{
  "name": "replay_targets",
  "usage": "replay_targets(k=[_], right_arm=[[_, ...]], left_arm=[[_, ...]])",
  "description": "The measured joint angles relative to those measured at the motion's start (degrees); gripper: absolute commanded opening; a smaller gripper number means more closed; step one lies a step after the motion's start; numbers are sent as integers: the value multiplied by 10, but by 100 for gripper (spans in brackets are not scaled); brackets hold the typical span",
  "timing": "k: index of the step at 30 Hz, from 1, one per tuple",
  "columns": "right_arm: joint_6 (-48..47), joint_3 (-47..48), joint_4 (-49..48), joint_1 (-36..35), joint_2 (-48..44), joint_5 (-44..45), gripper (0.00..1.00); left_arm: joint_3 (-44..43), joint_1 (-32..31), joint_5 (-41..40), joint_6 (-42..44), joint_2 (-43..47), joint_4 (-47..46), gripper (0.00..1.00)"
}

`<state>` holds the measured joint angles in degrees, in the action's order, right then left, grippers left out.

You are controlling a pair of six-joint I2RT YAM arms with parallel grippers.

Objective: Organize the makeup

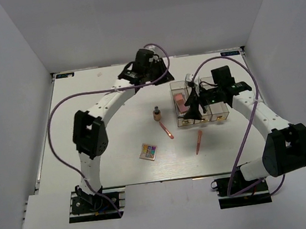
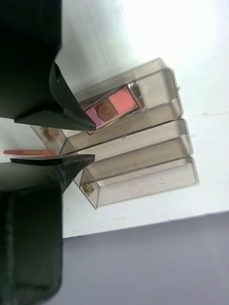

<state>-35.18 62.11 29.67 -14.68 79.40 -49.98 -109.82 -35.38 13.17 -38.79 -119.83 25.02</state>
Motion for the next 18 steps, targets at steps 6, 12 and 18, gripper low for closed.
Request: replay_targets(k=[6, 12, 18], right_arm=[[-125, 1, 54, -87, 27, -38, 89], [-116, 2, 26, -219, 77, 41, 89], [-38, 8, -37, -309, 147, 163, 89]], left_arm=[[167, 33, -73, 21, 210, 4, 74], [340, 68, -145, 13, 326, 40, 85], [428, 91, -192, 0, 385, 84, 86]])
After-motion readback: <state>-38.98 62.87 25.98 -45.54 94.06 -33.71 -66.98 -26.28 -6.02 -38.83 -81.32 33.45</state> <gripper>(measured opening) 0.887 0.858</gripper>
